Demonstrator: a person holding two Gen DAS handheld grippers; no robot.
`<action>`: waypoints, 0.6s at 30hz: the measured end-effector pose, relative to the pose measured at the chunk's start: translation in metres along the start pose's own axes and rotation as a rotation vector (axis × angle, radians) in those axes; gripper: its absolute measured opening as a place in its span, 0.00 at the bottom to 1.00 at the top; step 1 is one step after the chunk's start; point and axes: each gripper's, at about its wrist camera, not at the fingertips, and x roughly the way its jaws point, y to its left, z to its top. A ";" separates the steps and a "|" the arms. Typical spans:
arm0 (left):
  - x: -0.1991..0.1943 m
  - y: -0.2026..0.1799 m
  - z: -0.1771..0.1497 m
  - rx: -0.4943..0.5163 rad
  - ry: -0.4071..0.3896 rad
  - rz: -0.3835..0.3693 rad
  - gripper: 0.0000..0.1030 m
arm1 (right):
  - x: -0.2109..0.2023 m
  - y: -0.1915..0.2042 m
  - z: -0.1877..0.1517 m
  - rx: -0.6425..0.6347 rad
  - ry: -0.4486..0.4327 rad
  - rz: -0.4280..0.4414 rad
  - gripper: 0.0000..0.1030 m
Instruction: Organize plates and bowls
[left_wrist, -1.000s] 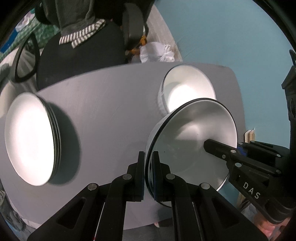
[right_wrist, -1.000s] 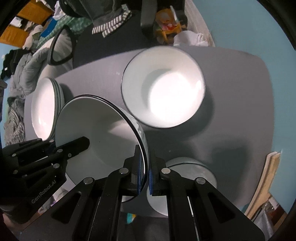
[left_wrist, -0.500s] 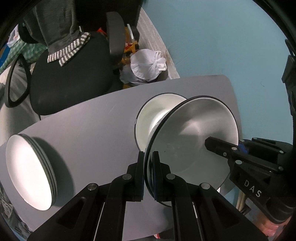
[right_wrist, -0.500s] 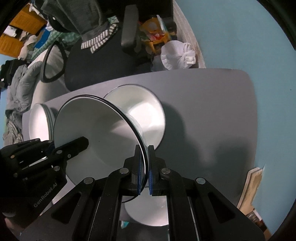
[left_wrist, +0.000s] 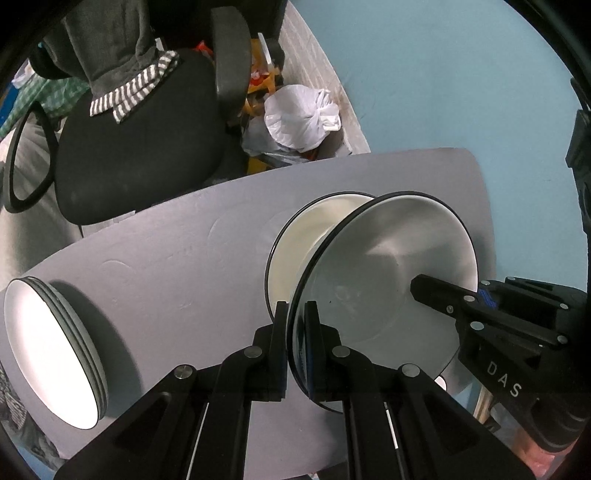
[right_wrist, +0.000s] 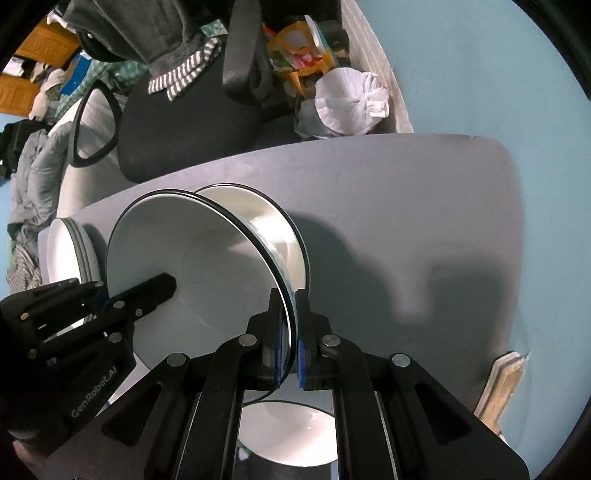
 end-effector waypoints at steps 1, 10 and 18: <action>0.001 0.000 0.001 0.002 0.002 -0.002 0.07 | 0.001 -0.001 0.000 0.005 0.002 0.002 0.06; 0.010 -0.005 0.007 0.021 0.035 0.031 0.07 | 0.003 -0.004 0.007 0.014 0.028 -0.012 0.06; 0.011 0.001 0.014 -0.009 0.057 -0.001 0.07 | 0.005 0.000 0.009 -0.002 0.053 -0.032 0.09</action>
